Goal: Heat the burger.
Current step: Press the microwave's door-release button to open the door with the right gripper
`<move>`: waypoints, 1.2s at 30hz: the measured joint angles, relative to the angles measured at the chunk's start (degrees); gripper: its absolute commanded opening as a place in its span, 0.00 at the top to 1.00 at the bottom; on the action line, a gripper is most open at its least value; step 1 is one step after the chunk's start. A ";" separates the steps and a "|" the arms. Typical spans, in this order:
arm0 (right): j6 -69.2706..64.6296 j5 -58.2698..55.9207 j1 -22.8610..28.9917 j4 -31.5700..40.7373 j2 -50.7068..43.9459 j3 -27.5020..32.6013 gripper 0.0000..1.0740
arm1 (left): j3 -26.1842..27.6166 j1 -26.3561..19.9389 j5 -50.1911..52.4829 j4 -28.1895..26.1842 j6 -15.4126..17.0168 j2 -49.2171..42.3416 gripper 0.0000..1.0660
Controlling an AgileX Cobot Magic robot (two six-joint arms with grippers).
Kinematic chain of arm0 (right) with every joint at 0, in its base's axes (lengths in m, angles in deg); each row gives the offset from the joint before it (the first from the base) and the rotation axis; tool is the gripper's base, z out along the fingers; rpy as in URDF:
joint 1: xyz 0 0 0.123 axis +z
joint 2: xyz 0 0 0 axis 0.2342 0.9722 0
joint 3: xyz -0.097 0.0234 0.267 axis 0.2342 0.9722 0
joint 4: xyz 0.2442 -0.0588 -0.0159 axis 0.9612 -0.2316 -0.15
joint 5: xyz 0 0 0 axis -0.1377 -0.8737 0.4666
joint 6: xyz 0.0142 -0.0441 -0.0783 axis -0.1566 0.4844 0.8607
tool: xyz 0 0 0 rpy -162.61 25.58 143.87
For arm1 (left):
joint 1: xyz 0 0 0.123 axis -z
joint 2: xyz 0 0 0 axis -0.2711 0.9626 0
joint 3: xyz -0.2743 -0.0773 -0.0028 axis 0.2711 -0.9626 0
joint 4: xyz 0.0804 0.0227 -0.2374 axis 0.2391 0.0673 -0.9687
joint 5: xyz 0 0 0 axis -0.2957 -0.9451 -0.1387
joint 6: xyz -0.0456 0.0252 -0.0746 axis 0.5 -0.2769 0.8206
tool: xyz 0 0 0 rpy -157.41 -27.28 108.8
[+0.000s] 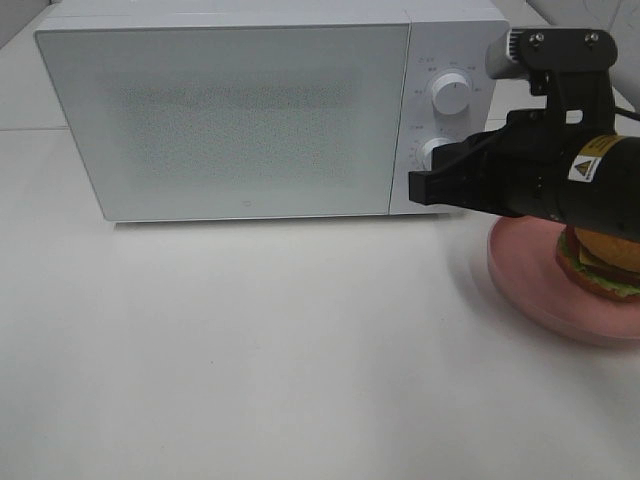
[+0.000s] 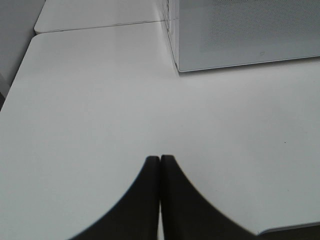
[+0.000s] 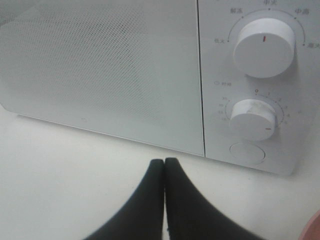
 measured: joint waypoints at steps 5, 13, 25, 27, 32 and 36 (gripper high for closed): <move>-0.97 2.35 0.00 0.00 5.39 0.00 1.00 | 0.00 0.00 0.00 0.00 0.00 0.00 1.00; -1.66 3.32 0.00 0.00 10.66 -0.06 1.00 | 0.00 0.00 0.00 0.00 0.00 0.00 1.00; -24.75 6.53 0.00 0.00 11.40 -0.06 1.00 | 0.00 0.00 0.00 0.00 0.00 0.00 1.00; -29.16 6.82 0.00 0.00 11.40 -0.06 1.00 | 0.00 0.00 0.00 0.00 0.00 0.00 1.00; -38.10 8.25 0.00 0.00 11.40 -0.06 1.00 | 0.00 0.00 0.00 0.00 0.00 0.00 1.00; -47.96 11.17 0.00 -1.09 11.40 -0.06 1.00 | 0.00 0.00 0.00 0.00 0.00 0.00 1.00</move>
